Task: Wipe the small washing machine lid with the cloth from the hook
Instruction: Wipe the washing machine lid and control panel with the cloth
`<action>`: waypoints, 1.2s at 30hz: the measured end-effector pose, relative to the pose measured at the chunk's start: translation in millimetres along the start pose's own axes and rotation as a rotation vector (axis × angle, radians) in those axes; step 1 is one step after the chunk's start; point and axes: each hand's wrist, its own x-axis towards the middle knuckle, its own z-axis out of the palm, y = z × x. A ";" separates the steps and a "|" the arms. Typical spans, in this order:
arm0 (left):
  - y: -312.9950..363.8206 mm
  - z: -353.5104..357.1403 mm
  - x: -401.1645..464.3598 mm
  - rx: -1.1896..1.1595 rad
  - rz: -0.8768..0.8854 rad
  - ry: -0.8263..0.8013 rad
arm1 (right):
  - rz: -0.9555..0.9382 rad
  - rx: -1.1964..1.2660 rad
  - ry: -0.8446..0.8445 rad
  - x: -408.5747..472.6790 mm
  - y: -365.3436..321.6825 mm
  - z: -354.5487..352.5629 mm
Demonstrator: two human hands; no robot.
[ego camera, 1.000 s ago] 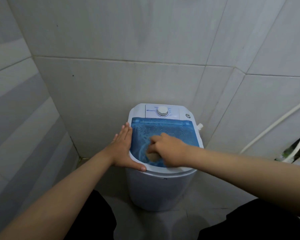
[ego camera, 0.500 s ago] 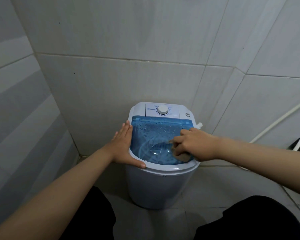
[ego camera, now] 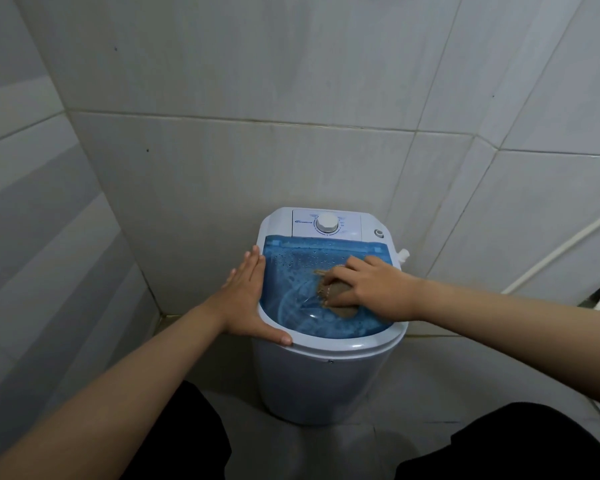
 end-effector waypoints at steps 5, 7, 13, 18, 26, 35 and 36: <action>-2.1 1.5 1.1 0.003 0.003 -0.002 | 0.104 0.179 -0.116 5.4 2.2 -13.9; -2.7 2.0 1.1 0.000 0.004 -0.003 | 0.167 0.290 -0.147 7.9 -2.3 -16.3; -1.3 0.2 1.4 0.003 0.006 -0.004 | 0.247 0.480 -0.105 21.2 -13.3 -15.1; -0.1 -0.4 1.7 0.014 -0.007 -0.012 | 0.234 0.442 -0.110 26.1 -13.0 -15.6; 0.5 -0.5 -0.2 0.002 -0.008 -0.006 | 0.160 0.248 -0.184 26.7 -6.6 -30.3; 2.0 -1.1 -1.9 0.002 -0.005 -0.006 | 0.135 0.216 -0.272 17.1 6.7 -32.4; 1.9 -1.1 -1.9 0.002 -0.005 -0.006 | 0.146 0.264 -0.286 15.1 9.8 -32.0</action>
